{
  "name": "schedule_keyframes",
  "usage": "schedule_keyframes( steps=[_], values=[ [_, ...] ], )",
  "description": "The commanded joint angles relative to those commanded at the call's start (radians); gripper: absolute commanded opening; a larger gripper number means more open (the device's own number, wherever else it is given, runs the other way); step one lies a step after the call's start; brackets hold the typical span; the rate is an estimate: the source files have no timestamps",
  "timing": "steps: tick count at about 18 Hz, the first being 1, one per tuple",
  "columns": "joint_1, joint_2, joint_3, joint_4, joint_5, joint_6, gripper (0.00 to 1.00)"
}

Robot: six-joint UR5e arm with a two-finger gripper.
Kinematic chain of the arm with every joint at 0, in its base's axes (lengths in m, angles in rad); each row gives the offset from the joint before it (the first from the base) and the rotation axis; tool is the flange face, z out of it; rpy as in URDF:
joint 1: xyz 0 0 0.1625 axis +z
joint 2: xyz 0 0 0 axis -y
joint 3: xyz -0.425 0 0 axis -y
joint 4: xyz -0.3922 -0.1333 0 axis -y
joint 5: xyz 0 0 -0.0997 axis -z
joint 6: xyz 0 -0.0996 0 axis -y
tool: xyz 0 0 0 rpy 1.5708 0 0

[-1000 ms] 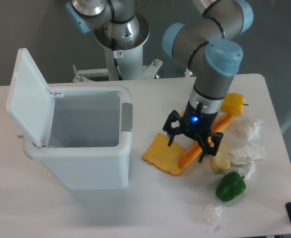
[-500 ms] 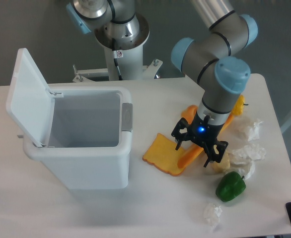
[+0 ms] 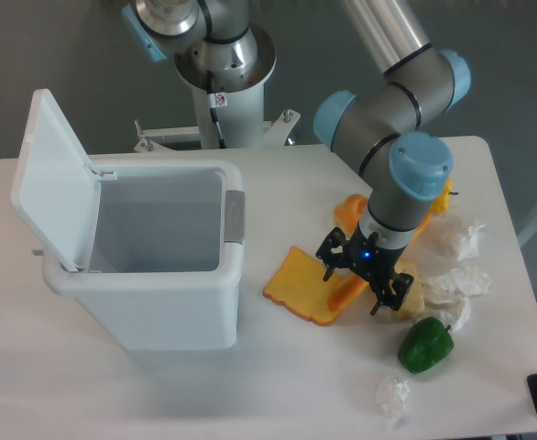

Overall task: Pick up the long bread
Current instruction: 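Descend and close the gripper around the long orange bread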

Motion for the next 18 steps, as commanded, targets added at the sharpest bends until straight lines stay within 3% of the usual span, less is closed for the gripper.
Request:
schedule_keyframes(
  steps=[4, 18],
  values=[
    [0.000, -0.009, -0.018, 0.002, 0.034, 0.071, 1.00],
    [-0.002, -0.029, -0.040, 0.008, 0.081, 0.072, 1.00]
  ],
)
